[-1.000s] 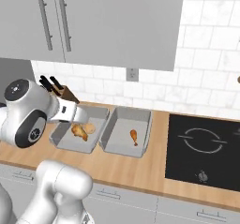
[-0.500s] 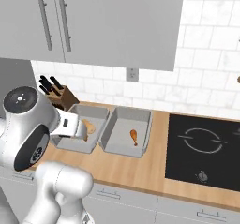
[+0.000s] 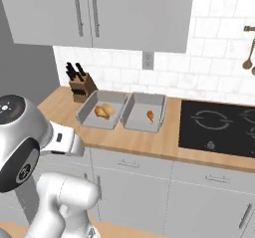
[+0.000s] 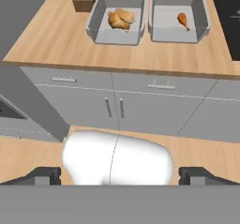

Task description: Place one squash and one chicken drumstick in each tupperware on the nearby counter, to pack two identical lunches.

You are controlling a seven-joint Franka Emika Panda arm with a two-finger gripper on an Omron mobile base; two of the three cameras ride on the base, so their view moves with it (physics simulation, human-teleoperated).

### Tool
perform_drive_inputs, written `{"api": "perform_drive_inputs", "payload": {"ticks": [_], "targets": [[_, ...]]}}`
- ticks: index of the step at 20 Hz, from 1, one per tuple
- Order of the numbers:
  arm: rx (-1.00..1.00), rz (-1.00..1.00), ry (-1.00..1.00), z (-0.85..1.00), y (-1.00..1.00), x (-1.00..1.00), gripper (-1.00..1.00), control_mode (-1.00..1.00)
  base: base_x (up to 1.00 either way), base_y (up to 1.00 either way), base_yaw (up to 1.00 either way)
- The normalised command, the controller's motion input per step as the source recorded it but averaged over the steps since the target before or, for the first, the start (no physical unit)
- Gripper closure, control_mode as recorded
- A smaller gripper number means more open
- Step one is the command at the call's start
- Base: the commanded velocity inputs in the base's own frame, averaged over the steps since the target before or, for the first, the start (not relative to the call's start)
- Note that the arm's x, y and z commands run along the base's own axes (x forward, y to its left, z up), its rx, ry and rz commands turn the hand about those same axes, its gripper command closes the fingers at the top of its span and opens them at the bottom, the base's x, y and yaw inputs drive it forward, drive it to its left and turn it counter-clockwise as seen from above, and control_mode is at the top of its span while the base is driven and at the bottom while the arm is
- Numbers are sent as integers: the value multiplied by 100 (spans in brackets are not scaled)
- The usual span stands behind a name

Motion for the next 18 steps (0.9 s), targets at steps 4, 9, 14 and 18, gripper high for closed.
{"api": "perform_drive_inputs", "payload": {"ticks": [4, 9, 14, 18], "targets": [[0, 0, 0, 0, 0, 0, -100, 100, -100, 29, 1], [0, 0, 0, 0, 0, 0, -100, 100, -73, 98, 3], [0, 0, 0, 0, 0, 0, -100, 100, -19, 100, 0], [0, 0, 0, 0, 0, 0, -100, 100, 0, 100, 0]]}}
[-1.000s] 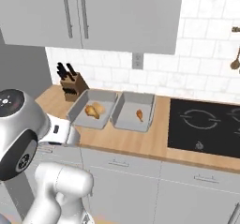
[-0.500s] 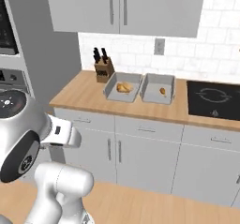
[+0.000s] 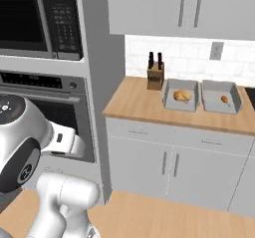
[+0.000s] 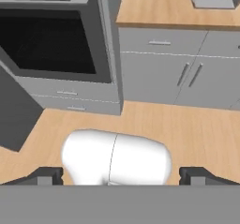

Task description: Place one squash and one chicken drumstick in each tupperware on the nearby counter, to pack two identical lunches.

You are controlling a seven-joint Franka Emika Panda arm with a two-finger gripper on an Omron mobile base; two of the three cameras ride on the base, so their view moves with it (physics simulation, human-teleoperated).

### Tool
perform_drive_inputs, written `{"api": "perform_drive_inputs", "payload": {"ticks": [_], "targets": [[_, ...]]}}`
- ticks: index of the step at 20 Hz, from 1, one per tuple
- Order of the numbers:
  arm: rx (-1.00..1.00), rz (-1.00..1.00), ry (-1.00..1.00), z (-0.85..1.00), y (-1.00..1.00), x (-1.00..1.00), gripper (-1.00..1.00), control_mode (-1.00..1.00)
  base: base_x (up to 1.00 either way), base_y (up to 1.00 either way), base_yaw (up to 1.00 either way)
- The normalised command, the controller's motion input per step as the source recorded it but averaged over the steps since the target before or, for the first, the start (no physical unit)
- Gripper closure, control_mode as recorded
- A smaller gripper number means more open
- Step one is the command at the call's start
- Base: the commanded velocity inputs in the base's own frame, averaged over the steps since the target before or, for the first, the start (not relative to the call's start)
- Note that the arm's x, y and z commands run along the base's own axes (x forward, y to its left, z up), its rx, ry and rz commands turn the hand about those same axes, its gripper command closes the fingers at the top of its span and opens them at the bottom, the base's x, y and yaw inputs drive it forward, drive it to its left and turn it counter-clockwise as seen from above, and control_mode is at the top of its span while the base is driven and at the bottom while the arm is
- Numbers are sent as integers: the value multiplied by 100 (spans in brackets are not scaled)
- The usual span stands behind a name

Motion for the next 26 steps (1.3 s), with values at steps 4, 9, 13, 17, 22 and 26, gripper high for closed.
{"api": "perform_drive_inputs", "payload": {"ticks": [4, 9, 13, 17, 22, 26], "targets": [[0, 0, 0, 0, 0, 0, -100, 100, 0, 100, 0], [0, 0, 0, 0, 0, 0, -100, 100, -11, 100, 0], [0, 0, 0, 0, 0, 0, -100, 100, -77, 100, 1], [0, 0, 0, 0, 0, 0, -100, 100, -100, 100, 0], [0, 0, 0, 0, 0, 0, -100, 100, -100, 56, 0], [0, 0, 0, 0, 0, 0, -100, 100, -100, 51, 0]]}}
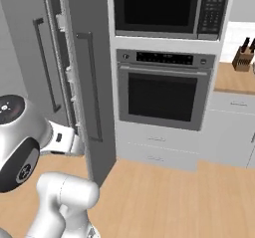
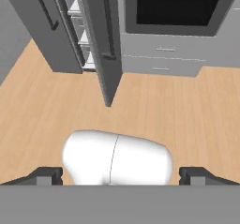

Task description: Place one squash and one chicken drumstick in each tupperware on the nearby counter, to pack two identical lunches.

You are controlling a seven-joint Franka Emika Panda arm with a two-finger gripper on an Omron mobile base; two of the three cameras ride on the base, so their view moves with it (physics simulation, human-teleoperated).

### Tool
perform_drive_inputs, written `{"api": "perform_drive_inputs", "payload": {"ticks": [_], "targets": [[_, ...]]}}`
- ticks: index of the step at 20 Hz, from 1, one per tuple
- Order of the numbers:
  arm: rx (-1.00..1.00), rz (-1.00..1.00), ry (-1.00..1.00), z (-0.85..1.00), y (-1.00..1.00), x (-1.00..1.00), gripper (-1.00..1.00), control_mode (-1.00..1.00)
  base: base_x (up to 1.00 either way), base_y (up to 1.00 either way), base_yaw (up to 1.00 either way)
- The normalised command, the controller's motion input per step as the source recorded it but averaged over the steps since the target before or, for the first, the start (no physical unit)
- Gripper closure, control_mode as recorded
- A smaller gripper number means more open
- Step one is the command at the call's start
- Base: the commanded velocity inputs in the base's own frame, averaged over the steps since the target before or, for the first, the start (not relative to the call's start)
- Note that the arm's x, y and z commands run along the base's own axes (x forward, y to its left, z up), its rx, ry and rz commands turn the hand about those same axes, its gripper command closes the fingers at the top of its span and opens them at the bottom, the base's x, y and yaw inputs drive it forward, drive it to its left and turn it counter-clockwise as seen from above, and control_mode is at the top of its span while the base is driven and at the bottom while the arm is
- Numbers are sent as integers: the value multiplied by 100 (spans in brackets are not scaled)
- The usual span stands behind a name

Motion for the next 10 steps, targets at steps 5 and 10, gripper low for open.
{"api": "perform_drive_inputs", "payload": {"ticks": [5, 10], "targets": [[0, 0, 0, 0, 0, 0, -100, 100, -35, 96, 1], [0, 0, 0, 0, 0, 0, -100, 100, 18, 100, 0]]}}
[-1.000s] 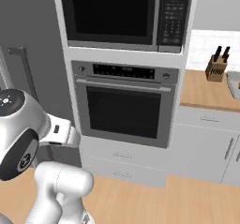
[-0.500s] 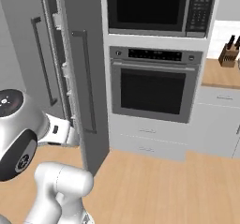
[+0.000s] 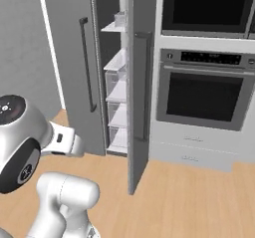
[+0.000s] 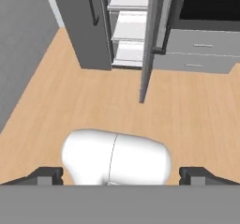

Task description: Place one squash and one chicken drumstick in each tupperware on the nearby counter, to pack two identical lunches.

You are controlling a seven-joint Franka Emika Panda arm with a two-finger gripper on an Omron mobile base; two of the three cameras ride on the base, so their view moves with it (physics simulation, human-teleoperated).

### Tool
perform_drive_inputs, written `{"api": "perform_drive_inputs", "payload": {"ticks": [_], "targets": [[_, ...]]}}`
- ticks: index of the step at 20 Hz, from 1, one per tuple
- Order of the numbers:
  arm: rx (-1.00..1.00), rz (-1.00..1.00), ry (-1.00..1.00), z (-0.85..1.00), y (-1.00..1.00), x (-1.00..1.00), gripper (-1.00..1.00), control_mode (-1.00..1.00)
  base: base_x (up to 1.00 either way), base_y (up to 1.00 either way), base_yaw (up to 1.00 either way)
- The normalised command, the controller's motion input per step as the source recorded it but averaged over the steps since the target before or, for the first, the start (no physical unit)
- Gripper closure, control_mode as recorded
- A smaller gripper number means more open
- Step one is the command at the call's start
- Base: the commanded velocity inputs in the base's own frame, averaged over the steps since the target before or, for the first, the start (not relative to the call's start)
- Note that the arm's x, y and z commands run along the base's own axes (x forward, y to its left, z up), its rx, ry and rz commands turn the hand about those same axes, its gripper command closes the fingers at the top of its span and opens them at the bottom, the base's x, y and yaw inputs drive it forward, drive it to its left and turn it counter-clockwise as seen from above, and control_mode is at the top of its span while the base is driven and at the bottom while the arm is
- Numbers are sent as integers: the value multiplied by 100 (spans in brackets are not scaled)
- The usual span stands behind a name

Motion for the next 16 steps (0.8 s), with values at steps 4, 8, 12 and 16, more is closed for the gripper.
{"api": "perform_drive_inputs", "payload": {"ticks": [4, 8, 12, 16], "targets": [[0, 0, 0, 0, 0, 0, -100, 100, 68, 100, -3], [0, 0, 0, 0, 0, 0, -100, 100, 85, 65, -13], [0, 0, 0, 0, 0, 0, -100, 100, 82, 16, -19], [0, 0, 0, 0, 0, 0, -100, 100, 69, 0, -26]]}}
